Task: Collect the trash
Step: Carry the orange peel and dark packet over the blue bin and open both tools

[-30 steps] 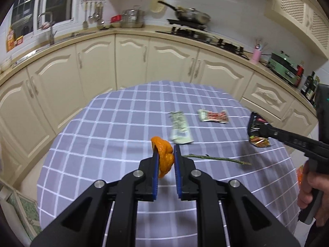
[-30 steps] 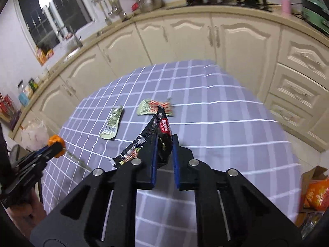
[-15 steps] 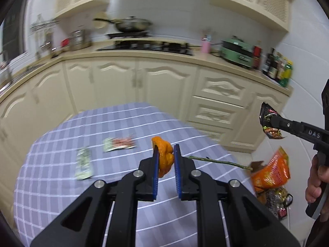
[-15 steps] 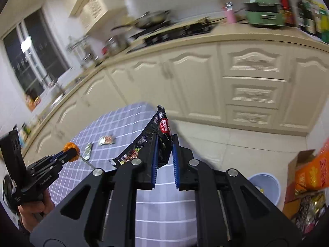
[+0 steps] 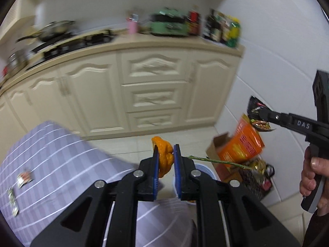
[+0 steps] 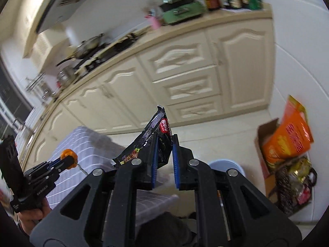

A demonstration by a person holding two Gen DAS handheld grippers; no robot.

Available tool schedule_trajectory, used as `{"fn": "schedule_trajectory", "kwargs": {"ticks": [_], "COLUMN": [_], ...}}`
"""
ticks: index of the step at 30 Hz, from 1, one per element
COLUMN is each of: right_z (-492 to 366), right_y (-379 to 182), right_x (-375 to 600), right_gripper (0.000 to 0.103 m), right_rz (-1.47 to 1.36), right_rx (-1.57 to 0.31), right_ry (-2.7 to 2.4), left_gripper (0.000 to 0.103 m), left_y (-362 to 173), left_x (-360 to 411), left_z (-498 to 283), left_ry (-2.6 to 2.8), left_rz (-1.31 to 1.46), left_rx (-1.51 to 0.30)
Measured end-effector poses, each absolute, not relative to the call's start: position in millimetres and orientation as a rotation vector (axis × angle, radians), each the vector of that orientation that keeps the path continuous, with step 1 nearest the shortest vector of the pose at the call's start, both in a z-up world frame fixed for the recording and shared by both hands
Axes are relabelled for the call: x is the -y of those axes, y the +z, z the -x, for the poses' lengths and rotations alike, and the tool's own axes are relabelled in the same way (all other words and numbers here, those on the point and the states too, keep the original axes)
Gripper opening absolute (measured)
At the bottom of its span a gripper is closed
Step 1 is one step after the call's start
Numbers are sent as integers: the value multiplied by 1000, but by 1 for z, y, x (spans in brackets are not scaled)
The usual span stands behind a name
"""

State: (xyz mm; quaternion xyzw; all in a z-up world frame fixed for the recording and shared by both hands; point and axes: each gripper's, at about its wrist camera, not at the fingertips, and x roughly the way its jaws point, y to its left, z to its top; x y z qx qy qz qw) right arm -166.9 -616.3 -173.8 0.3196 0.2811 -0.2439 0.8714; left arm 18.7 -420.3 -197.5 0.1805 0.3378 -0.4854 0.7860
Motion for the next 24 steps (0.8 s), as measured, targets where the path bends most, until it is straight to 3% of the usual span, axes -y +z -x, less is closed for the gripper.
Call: {"fn": "schedule_trajectory", "kwargs": {"ticks": [14, 17, 18, 19, 20, 21, 22, 24], "right_z": [170, 163, 161, 159, 157, 158, 158, 161], "right_y": [-262, -283, -291, -303, -308, -315, -316, -319], "right_x": [677, 693, 697, 702, 705, 707, 707, 705], "right_gripper": [13, 16, 17, 21, 27, 59, 84, 85], "right_rz": [-786, -830, -853, -884, -909, -937, -938, -932], "right_rx": [-737, -782, -800, -819, -825, -830, -830, -825], "right_ry": [-597, -585, -584, -579, -567, -565, -578, -594], "left_gripper": [13, 17, 39, 74, 86, 89, 89, 89], "left_y": [-314, -332, -339, -345, -350, -351, -352, -348], "left_x": [565, 587, 594, 598, 601, 600, 600, 594], "left_z": [21, 22, 21, 21, 19, 18, 17, 11], "left_ry": [-1131, -1132, -1135, -1137, -1122, -1097, -1086, -1071], "left_rz": [-770, -815, -832, -840, -847, -859, -866, -847], "left_rx": [-886, -899, -918, -934, -940, -917, -907, -915]}}
